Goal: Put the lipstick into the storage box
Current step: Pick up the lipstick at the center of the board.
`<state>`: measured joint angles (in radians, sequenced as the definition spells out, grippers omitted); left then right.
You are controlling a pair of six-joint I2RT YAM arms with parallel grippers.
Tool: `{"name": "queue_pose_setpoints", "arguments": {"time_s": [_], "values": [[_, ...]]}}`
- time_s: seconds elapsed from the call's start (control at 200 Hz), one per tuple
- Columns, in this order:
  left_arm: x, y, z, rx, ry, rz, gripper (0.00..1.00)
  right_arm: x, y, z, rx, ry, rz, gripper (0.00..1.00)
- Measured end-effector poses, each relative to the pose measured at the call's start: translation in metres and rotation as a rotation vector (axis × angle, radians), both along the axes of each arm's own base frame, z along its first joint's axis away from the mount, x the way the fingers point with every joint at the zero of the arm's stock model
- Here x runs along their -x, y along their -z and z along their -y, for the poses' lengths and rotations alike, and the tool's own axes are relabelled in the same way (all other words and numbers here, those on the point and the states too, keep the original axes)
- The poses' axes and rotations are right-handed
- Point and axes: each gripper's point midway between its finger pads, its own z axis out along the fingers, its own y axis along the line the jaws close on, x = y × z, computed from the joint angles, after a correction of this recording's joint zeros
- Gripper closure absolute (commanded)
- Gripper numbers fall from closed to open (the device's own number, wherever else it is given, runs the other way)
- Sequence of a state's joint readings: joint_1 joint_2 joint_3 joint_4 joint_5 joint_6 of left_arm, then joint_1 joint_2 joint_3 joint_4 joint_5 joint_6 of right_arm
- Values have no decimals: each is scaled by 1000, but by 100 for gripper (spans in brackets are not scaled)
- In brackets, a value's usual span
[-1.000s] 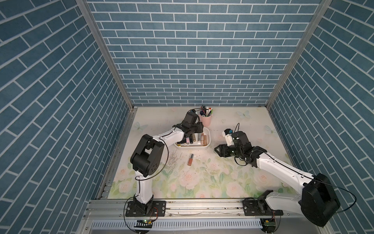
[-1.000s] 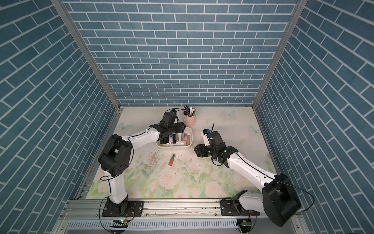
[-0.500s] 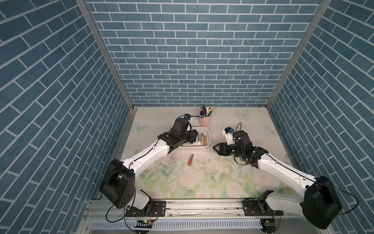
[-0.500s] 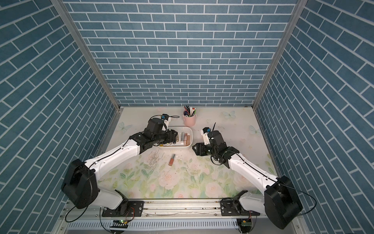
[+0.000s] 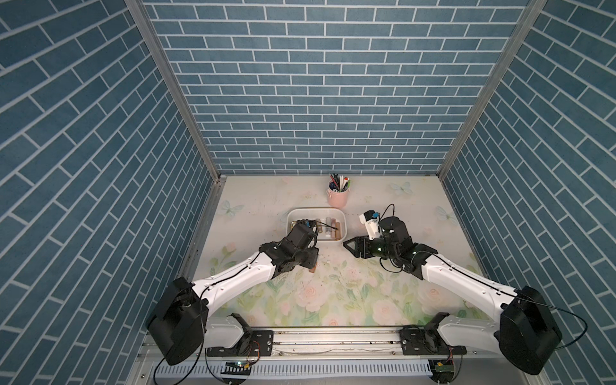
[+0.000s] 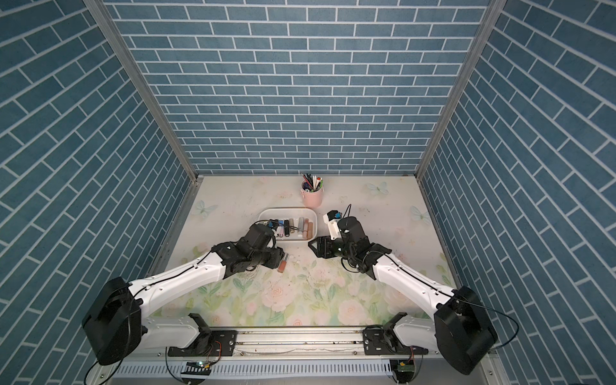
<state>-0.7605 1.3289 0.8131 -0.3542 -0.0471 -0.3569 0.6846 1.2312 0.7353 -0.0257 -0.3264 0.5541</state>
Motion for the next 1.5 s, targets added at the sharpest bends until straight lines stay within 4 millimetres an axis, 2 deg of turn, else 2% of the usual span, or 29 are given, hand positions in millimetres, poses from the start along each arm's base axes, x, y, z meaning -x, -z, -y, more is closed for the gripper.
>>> {"name": "queue_pose_setpoints", "arguments": {"time_s": [0.155, 0.435, 0.64, 0.855, 1.245, 1.5], "values": [[4, 16, 1, -37, -6, -29, 48, 2, 1, -2, 0, -7, 0, 34], [11, 56, 4, -116, -1, -117, 53, 3, 6, 0, 11, -2, -6, 34], [14, 72, 5, -149, 6, -153, 55, 4, 9, 2, 18, 1, -9, 34], [12, 78, 8, -163, 6, -164, 56, 4, 13, 3, 24, 4, -14, 34], [5, 85, 10, -192, -1, -169, 64, 3, 13, 4, 30, 12, -9, 34], [5, 86, 11, -195, 1, -169, 82, 3, 13, 4, 32, 16, -8, 33]]}}
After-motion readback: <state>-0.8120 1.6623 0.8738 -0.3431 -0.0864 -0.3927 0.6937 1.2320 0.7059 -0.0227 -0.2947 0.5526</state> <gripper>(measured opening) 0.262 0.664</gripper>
